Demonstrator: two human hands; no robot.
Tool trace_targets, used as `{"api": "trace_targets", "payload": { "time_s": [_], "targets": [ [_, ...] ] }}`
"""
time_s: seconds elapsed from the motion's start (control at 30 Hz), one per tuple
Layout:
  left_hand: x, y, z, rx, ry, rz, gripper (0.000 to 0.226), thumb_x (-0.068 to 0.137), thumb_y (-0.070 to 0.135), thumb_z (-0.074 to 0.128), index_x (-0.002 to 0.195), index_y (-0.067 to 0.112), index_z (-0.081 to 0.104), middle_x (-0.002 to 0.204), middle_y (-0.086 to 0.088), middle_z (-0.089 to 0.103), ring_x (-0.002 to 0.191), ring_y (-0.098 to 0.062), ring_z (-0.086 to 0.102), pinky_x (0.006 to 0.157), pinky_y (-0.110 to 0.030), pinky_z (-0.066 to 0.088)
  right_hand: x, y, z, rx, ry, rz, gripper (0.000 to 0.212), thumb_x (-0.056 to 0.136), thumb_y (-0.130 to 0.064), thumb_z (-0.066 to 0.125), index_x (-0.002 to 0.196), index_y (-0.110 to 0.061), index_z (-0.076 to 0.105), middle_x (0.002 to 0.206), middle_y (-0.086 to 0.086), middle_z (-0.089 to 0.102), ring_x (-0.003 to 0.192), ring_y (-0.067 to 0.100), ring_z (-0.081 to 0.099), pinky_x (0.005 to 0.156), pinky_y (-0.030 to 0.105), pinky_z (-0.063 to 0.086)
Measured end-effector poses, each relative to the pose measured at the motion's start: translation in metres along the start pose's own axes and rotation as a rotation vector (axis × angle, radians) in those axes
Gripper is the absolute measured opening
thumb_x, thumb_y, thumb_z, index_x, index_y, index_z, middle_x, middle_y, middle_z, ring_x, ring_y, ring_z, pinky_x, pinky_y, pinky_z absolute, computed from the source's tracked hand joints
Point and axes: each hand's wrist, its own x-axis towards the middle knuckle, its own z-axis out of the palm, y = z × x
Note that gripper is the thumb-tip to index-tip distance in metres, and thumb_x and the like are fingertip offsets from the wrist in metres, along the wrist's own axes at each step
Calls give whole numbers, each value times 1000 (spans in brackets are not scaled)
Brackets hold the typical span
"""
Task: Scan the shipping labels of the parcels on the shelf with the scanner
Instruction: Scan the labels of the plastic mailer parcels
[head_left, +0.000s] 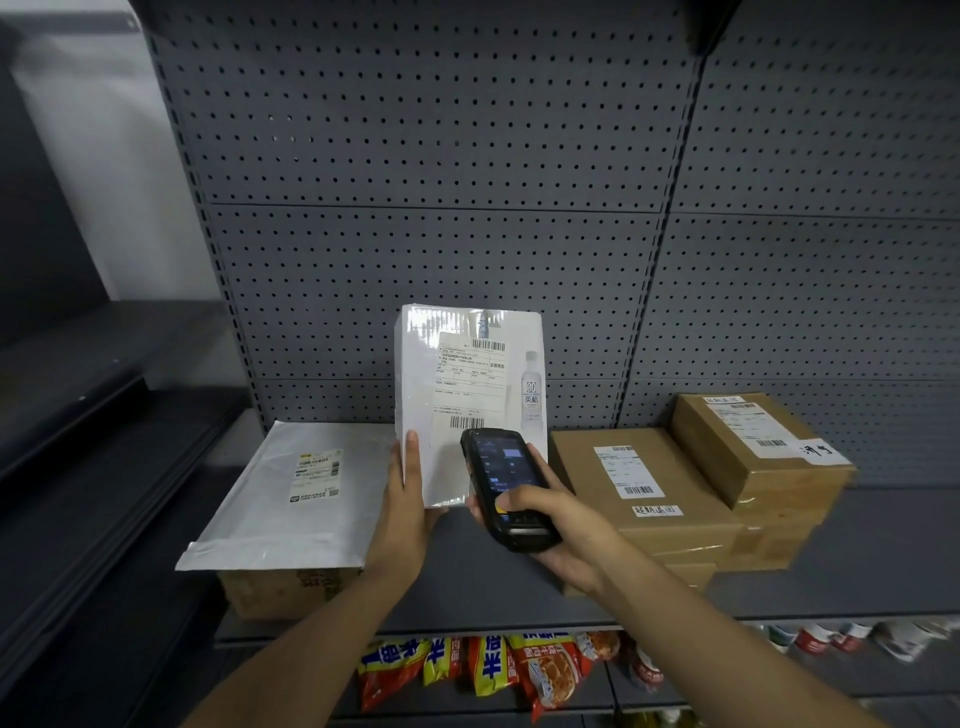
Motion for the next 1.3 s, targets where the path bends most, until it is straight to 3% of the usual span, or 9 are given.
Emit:
{"api": "trace_targets", "payload": {
  "time_s": [0.17, 0.27, 0.63, 0.9, 1.03, 1.17, 1.3],
  "targets": [
    [-3, 4, -4, -48, -34, -7, 100, 91, 15, 62, 142, 38, -21, 160, -4, 2, 148, -21, 11, 116, -36, 24, 0, 3, 8, -12, 19, -9, 62, 77, 19, 53, 129, -14, 54, 112, 23, 66, 94, 42, 66, 83, 42, 57],
    [-6, 5, -6, -74, -48, 16, 98, 91, 12, 62, 147, 33, -16, 161, -4, -3, 149, -23, 7, 117, -38, 21, 2, 6, 9, -34, 40, -25, 64, 76, 20, 55, 128, -16, 55, 107, 22, 69, 92, 41, 67, 84, 43, 56],
    [-5, 5, -8, -83, -51, -16, 106, 89, 17, 65, 136, 48, -25, 161, -3, 0, 148, -23, 11, 115, -41, 26, 0, 9, 8, -18, 31, -21, 66, 69, 16, 62, 124, -20, 57, 112, 22, 67, 95, 40, 68, 83, 42, 58],
    [-4, 4, -10, -108, -55, -25, 105, 88, 16, 65, 138, 46, -22, 161, -3, -3, 148, -23, 8, 115, -41, 25, 3, 12, 8, -28, 6, -30, 66, 70, 17, 59, 125, -20, 56, 114, 23, 65, 93, 39, 68, 83, 43, 58],
    [-5, 4, -12, -93, -66, 2, 103, 90, 16, 64, 138, 43, -23, 161, -4, -7, 149, -22, 4, 117, -41, 25, 5, 13, 7, -40, -10, -48, 67, 68, 16, 60, 124, -21, 57, 103, 19, 72, 94, 39, 68, 88, 45, 55],
    [3, 0, -14, -67, -84, 26, 100, 91, 16, 61, 141, 39, -22, 161, -5, -6, 148, -23, 8, 116, -39, 21, 5, 14, 7, -60, -44, -47, 67, 70, 17, 60, 124, -23, 57, 102, 18, 73, 95, 39, 68, 82, 42, 59],
    [6, -2, -17, -80, -97, 17, 102, 90, 20, 63, 137, 48, -24, 161, -3, -1, 146, -19, 14, 117, -42, 25, 9, 16, 4, -126, -41, -68, 71, 71, 19, 60, 127, -24, 53, 105, 19, 72, 95, 40, 67, 79, 40, 59]
  ]
}}
